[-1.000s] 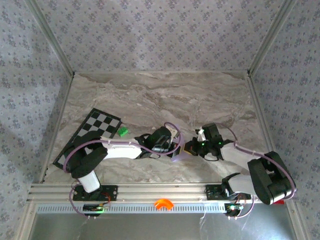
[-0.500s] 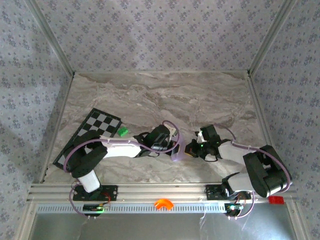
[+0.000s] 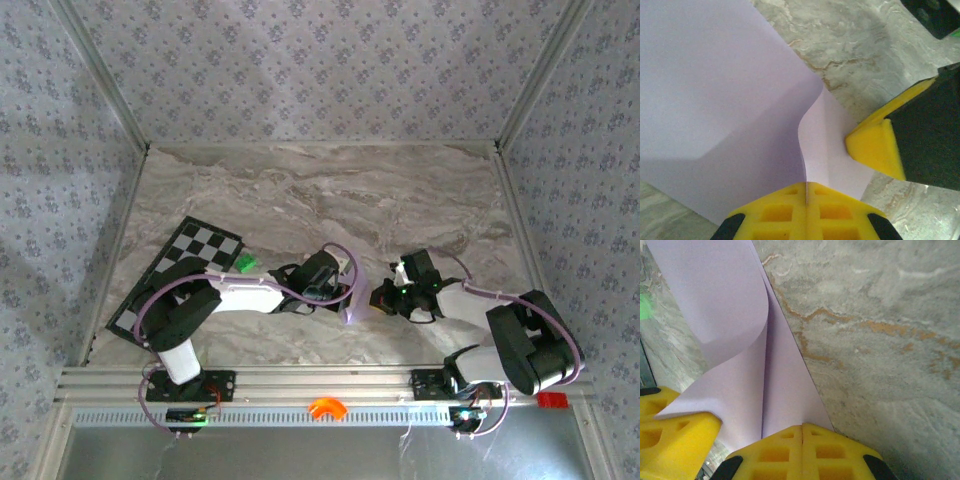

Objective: Fold a paper plane with a square sheet of paper (pick it up from the middle)

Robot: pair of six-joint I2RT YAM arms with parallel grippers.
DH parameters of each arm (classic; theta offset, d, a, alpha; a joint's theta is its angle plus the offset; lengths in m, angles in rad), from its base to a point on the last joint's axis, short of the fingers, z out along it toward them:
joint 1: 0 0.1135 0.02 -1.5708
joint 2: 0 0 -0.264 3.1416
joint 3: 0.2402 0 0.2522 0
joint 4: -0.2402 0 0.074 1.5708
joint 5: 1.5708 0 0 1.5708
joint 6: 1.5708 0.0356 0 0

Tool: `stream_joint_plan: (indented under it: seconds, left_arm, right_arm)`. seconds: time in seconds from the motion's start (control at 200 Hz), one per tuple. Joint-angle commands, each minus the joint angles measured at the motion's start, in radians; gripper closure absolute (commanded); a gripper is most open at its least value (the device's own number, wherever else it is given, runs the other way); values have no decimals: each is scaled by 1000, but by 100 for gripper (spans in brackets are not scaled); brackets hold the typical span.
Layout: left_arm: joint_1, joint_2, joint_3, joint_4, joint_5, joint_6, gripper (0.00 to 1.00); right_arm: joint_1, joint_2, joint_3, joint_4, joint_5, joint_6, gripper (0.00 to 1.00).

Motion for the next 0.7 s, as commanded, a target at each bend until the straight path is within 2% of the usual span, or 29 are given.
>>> stream_joint_plan:
  seconds: [0.0,0.165,0.695]
  left_arm:
    - [8,10,12,-31,-45,22,100]
    - [8,15,18,-59,-82,32,100]
    - [8,32,31,-66,-105,38,100]
  right_arm:
    - [6,20,-23,-96,78,-21,99]
    - [5,20,-22,-100,81,-23,99]
    - [4,22,-21,-106,82,-22,99]
